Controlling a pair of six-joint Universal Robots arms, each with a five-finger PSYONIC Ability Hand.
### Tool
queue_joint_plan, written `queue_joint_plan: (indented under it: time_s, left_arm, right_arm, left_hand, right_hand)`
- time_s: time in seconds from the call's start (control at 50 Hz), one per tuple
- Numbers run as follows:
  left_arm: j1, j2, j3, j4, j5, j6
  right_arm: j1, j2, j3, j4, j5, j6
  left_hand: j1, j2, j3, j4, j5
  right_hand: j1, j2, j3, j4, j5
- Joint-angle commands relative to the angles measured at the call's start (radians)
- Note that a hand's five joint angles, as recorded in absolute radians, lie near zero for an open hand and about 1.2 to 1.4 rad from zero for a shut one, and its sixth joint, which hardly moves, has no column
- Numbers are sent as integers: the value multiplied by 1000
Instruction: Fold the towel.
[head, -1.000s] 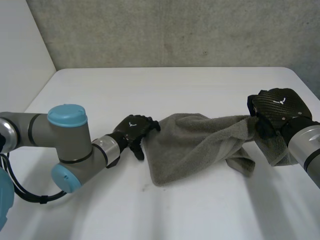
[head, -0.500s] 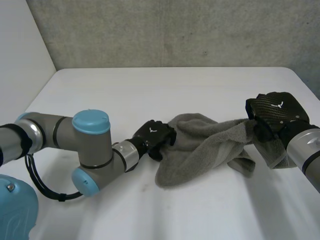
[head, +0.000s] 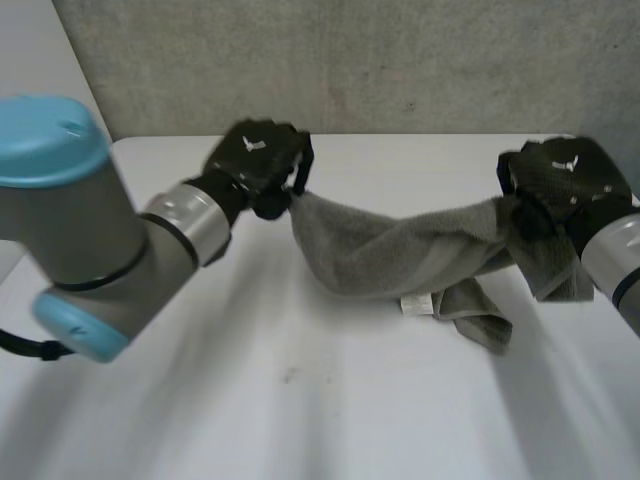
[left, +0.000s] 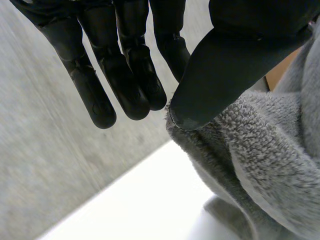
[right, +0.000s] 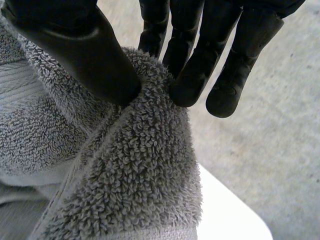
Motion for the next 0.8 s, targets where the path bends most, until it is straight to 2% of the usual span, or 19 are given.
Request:
queue_joint_plan:
  time_s: [0.02,0.1,0.2,0.34,0.48,0.52,0.54,0.58,0.6,0.64,0.7,0.74,0.76,0.8]
  left_arm:
    - [12,320,-92,-55,-3,1]
    - [13,436,-95,-94,-6,0]
    - [30,589,-79,-163,-29,0]
    - [36,629,-64,-206,-67,0]
    - [39,600,-89,-206,-72,0]
    - [38,514,-113,-201,-70,0]
    - [38,514,-113,-201,-70,0]
    - [16,386,-116,-198,-70,-2]
    - [16,385,-116,-198,-70,-2]
    - [-29,239,-101,-189,-70,-2]
    - [-67,152,-76,-175,-72,0]
    - [-128,-15,-8,-155,-90,0]
    - [-128,-15,-7,-155,-90,0]
    - [-146,-151,69,-152,-125,-9]
  right_arm:
    - [42,-6,-199,157,0,87]
    - [47,-6,-299,248,-18,142]
    - [39,-3,-469,402,-99,201]
    - [33,14,-576,478,-127,257]
    - [40,141,-641,496,-139,281]
    - [43,243,-675,498,-135,276]
    - [43,244,-675,498,-135,276]
    - [45,351,-719,498,-130,270]
    - [45,351,-719,498,-130,270]
    - [47,469,-771,498,-121,259]
    - [45,528,-804,499,-109,245]
    - [47,641,-877,499,-61,195]
    - [47,641,-877,499,-61,195]
    - [45,728,-951,498,27,135]
  left_hand:
    - [208,180,181,180,196]
    - [208,180,181,180,196]
    - [208,180,181,180,196]
    - [208,180,181,180,196]
    - [208,180,181,180,196]
    - [208,180,181,180,196]
    - [208,180,181,180,196]
    - [208,180,181,180,196]
    - [208,180,181,180,196]
    - [208,180,181,180,196]
    - [208,180,181,180,196]
    - [208,180,181,180,196]
    - [208,180,181,180,196]
    - [208,180,181,180,196]
  right_hand:
    - [95,82,61,45,74]
    - [95,82,61,45,74]
    - [95,82,61,45,74]
    - [95,82,61,45,74]
    - [95,82,61,45,74]
    - [95,82,61,45,74]
    - [95,82,61,45,74]
    - [95,82,61,45,74]
    - [95,82,61,45,74]
    - [95,82,61,45,74]
    - [95,82,61,45,74]
    - [95,82,61,45,74]
    - [95,82,61,45,74]
    - [95,82,61,45,74]
